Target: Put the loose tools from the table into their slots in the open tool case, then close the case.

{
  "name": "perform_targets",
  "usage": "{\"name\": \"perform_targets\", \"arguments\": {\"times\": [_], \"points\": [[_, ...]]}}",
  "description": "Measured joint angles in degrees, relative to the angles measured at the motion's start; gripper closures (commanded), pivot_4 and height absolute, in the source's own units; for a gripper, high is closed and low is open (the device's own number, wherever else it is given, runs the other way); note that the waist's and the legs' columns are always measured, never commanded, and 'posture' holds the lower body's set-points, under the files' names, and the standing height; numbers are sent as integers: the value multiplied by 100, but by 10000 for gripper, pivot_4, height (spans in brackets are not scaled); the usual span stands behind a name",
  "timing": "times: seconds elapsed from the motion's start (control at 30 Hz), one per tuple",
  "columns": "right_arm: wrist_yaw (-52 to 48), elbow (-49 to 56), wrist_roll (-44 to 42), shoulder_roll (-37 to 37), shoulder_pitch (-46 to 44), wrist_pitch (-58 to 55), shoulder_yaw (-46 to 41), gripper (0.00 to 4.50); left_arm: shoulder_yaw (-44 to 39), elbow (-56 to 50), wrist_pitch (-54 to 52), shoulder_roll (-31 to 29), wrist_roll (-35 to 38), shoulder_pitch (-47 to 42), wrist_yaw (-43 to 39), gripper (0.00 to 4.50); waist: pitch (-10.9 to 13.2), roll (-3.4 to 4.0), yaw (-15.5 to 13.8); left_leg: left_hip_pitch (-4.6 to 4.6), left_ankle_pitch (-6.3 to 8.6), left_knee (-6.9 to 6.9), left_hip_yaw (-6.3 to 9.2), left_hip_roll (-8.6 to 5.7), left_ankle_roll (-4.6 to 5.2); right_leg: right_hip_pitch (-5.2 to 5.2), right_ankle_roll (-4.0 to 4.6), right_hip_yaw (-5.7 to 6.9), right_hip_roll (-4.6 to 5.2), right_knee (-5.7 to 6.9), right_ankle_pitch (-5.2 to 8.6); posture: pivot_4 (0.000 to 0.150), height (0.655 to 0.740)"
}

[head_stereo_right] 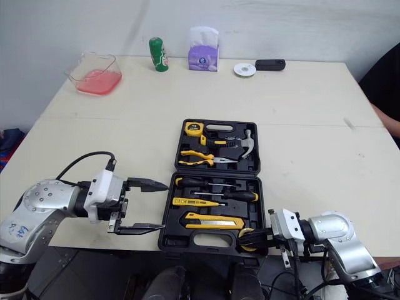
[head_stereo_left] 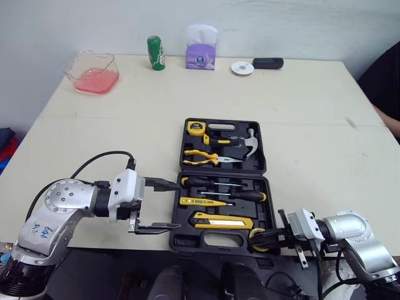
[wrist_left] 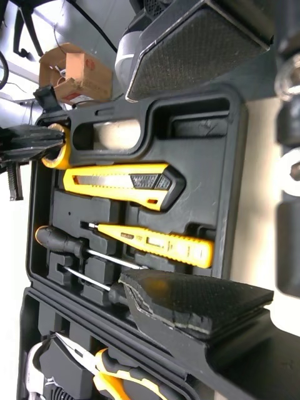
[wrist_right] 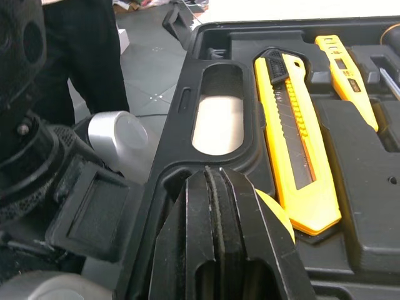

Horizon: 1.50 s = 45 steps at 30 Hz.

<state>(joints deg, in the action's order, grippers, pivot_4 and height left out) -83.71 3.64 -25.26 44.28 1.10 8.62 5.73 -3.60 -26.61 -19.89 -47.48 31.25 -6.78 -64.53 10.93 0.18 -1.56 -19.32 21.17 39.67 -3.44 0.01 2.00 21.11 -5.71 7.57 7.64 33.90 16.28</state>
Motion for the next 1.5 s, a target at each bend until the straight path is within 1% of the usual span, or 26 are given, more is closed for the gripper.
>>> {"name": "perform_targets", "arguments": {"times": [0.1,0.4,0.5,0.53,0.6,0.67,0.73,0.83,0.87,0.93,1.0,1.03,1.1,1.17,1.2,1.27,1.37,1.5], "points": [[25,1,0,0,-43,-21,58,44634,0,0,-7,0,0,21,22,0,-6,-10,12,2,8,-2,-1,6,-11,1,2,-1,0,-2,1,1500,7400],[44,82,-7,19,-229,-275,176,44634,2,8,-67,1,0,-50,119,0,-6,-9,27,3,7,-9,-9,17,-12,12,12,2,-6,2,6,1500,7400],[130,400,-139,212,-146,-778,114,44634,-1,13,-115,26,4,-56,187,0,4,8,20,-7,7,-9,-10,16,-11,21,12,-1,-3,2,6,1500,7400],[205,595,-245,364,-36,-1029,16,44634,-51,23,-133,76,14,-38,275,0,14,25,6,-22,6,-9,-10,14,-8,34,11,-1,1,2,6,1500,7400],[447,926,-529,502,62,-1588,-209,44634,-271,87,-154,147,25,41,440,0,20,34,-1,-42,4,-9,-7,15,-6,54,11,5,-1,3,6,1500,7400],[762,1221,-968,591,47,-2135,-633,44634,-437,280,-114,144,-9,47,531,0,29,50,3,-47,4,-9,-7,15,-7,59,11,7,-2,3,6,1500,7400],[977,1294,-1206,768,41,-2443,-1166,44634,-593,501,-25,97,-133,64,592,0,31,54,3,-47,4,-10,-9,13,-6,58,11,8,-3,1,6,1500,7400],[1162,1167,-1259,896,-71,-2639,-1663,44634,-800,841,105,98,-245,62,692,0,32,54,9,-50,5,-10,-11,14,-6,61,11,8,-4,0,6,1500,7400],[1232,995,-1227,895,-205,-2637,-1754,44887,-874,1012,174,98,-289,40,720,2623,32,54,15,-49,4,-10,-12,14,-6,61,11,8,-4,2,6,1500,7400],[1328,557,-948,879,-476,-2458,-1736,45000,-864,1436,523,129,-687,-169,960,8969,32,54,16,-47,4,-10,-15,13,-4,60,11,9,-5,5,6,1500,7400],[1371,-154,-343,888,-783,-1989,-1549,45000,-810,1956,904,136,-1178,-453,1220,18398,32,53,11,-47,2,-12,-19,7,-2,63,9,9,-4,9,5,1500,7400],[1379,-425,-108,898,-874,-1818,-1458,45000,-759,2096,981,136,-1281,-527,1241,23567,32,54,7,-49,1,-15,-22,3,0,65,8,9,-3,9,4,1500,7400],[1403,-1134,304,880,-1152,-1518,-1260,45000,-515,2336,1006,171,-1388,-652,1158,33416,31,55,17,-85,-5,-16,-28,-2,10,101,0,6,-2,30,0,1500,7400],[1410,-1471,451,809,-1367,-1401,-1216,45000,-294,2479,986,272,-1419,-727,1090,42799,31,54,24,-117,-13,-14,-38,-11,18,138,-5,4,-3,41,-3,1500,7400],[1398,-1623,525,723,-1522,-1321,-1136,45000,-179,2585,952,409,-1431,-804,1073,44389,31,54,24,-121,-14,-13,-40,-12,18,141,-5,16,-15,42,-3,1500,7400],[1358,-1733,635,566,-1707,-1237,-954,45000,9,2676,895,657,-1423,-946,1068,44389,31,53,34,-123,-15,-13,-45,-11,19,143,-5,26,-27,43,-3,1500,7400],[1464,-1756,860,281,-1946,-1255,-639,45000,271,2803,881,830,-1589,-1098,1120,44389,31,52,42,-120,-19,-4,-53,-12,21,144,-7,27,-29,59,-3,1500,7400],[1810,-1737,967,-140,-2166,-1527,-528,45000,471,3018,794,1150,-1739,-1289,1313,44389,32,52,30,-119,-25,23,-48,-15,22,141,-10,8,-15,85,-5,1500,7400]]}}
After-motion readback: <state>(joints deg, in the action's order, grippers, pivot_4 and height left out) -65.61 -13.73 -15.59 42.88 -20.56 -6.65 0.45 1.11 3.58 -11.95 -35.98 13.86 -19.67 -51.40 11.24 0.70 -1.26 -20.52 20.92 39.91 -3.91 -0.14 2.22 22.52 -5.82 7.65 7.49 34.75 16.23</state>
